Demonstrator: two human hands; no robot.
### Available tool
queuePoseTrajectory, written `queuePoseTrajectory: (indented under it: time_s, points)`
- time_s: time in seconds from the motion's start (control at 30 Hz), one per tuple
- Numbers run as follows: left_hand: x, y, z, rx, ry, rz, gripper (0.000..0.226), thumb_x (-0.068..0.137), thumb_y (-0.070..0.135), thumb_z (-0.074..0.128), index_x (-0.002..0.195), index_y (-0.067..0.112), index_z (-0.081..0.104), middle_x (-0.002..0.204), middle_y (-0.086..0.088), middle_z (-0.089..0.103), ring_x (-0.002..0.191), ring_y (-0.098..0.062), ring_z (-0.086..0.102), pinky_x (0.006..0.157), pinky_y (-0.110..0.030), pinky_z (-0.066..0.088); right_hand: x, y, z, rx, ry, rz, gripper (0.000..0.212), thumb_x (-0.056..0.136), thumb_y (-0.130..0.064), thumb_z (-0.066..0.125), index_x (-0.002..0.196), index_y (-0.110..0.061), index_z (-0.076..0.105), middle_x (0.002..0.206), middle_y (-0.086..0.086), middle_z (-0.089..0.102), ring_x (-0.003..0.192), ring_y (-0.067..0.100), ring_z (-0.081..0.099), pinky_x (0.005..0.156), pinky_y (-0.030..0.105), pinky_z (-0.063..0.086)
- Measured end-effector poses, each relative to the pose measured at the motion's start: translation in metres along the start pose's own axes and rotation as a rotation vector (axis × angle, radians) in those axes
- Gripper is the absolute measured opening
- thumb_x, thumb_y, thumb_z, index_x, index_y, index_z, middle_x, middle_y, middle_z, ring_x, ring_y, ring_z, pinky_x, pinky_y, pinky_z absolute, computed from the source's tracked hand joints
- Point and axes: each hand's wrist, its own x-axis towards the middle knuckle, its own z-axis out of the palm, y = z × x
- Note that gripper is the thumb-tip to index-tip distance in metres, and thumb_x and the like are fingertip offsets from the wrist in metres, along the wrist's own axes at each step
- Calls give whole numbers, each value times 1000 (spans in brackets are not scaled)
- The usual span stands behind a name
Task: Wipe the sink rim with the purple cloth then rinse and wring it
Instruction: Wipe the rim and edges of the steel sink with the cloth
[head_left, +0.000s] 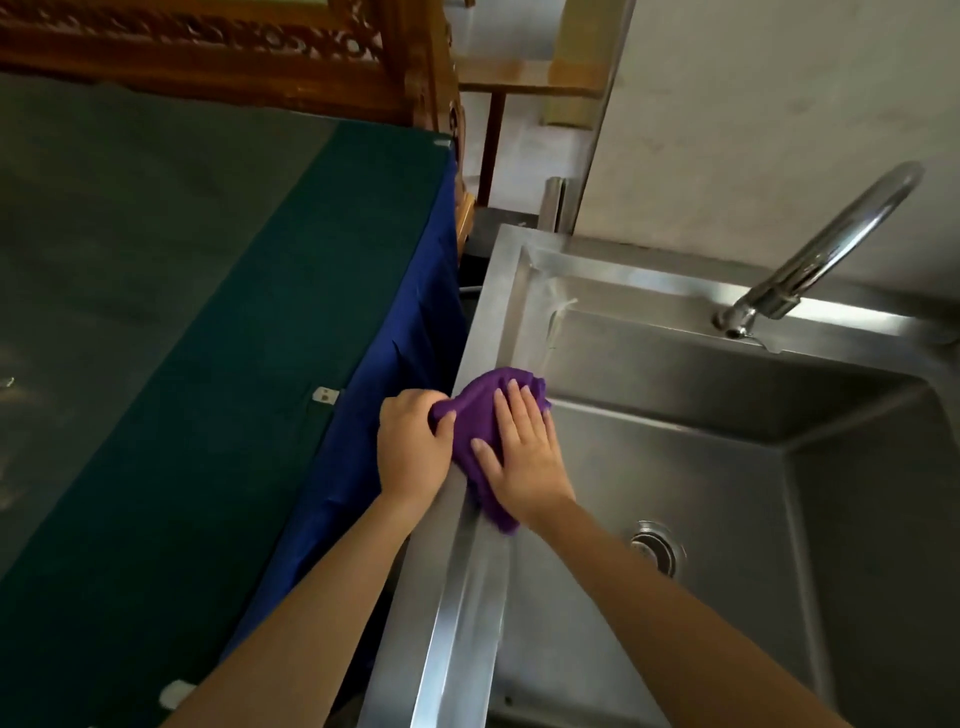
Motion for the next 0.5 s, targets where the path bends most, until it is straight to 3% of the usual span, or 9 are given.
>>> queuePoseTrajectory:
  time_s: [0.1, 0.2, 0.27, 0.33, 0.4, 0.5]
  points:
    - [-3, -2, 3, -53, -16, 40, 31, 93, 20, 52, 123, 14, 56, 116, -4, 62, 112, -20, 49, 84, -22, 36, 7, 11, 9, -103, 3, -17, 81, 80, -71, 0, 143, -23, -15, 156, -1, -13, 144, 15, -18, 117, 35, -11]
    - [-5, 2, 13, -112, -178, 105, 57, 96, 26, 45, 148, 19, 21, 148, -3, 37, 136, -15, 32, 107, -25, 31, 33, 20, 3, -138, 7, 14, 78, 81, -68, -1, 144, -22, -13, 158, 2, -11, 145, 17, -15, 119, 37, -6]
    - [-5, 4, 24, 34, -261, 209, 68, 97, 35, 39, 149, 19, 0, 159, -4, 10, 146, -14, 9, 118, -30, 19, 50, 29, -3, -138, -6, 18, 77, 83, -61, -2, 148, -19, -6, 159, 2, -9, 145, 16, -14, 120, 37, -5]
    - [-5, -1, 33, 255, -271, 266, 71, 96, 46, 30, 145, 18, -12, 159, -4, -6, 145, -13, -6, 119, -29, 11, 63, 37, -7, -152, -20, -4, 66, 95, -53, 11, 149, -18, -3, 159, 2, -9, 145, 16, -14, 120, 36, -5]
    - [-5, -6, 39, 401, -251, 278, 68, 96, 51, 20, 146, 15, -9, 158, -6, -4, 145, -16, -5, 119, -32, 12, 73, 43, -12, -187, -22, -15, 59, 99, -44, 17, 149, -19, -4, 159, 2, -10, 145, 16, -15, 119, 35, -6]
    - [-5, -10, 43, 498, -234, 282, 66, 96, 49, 16, 147, 8, 14, 156, -13, 18, 145, -25, 14, 115, -43, 28, 89, 47, -19, -216, -17, 2, 57, 100, -41, 17, 149, -19, -3, 159, 2, -10, 145, 17, -13, 120, 36, -5]
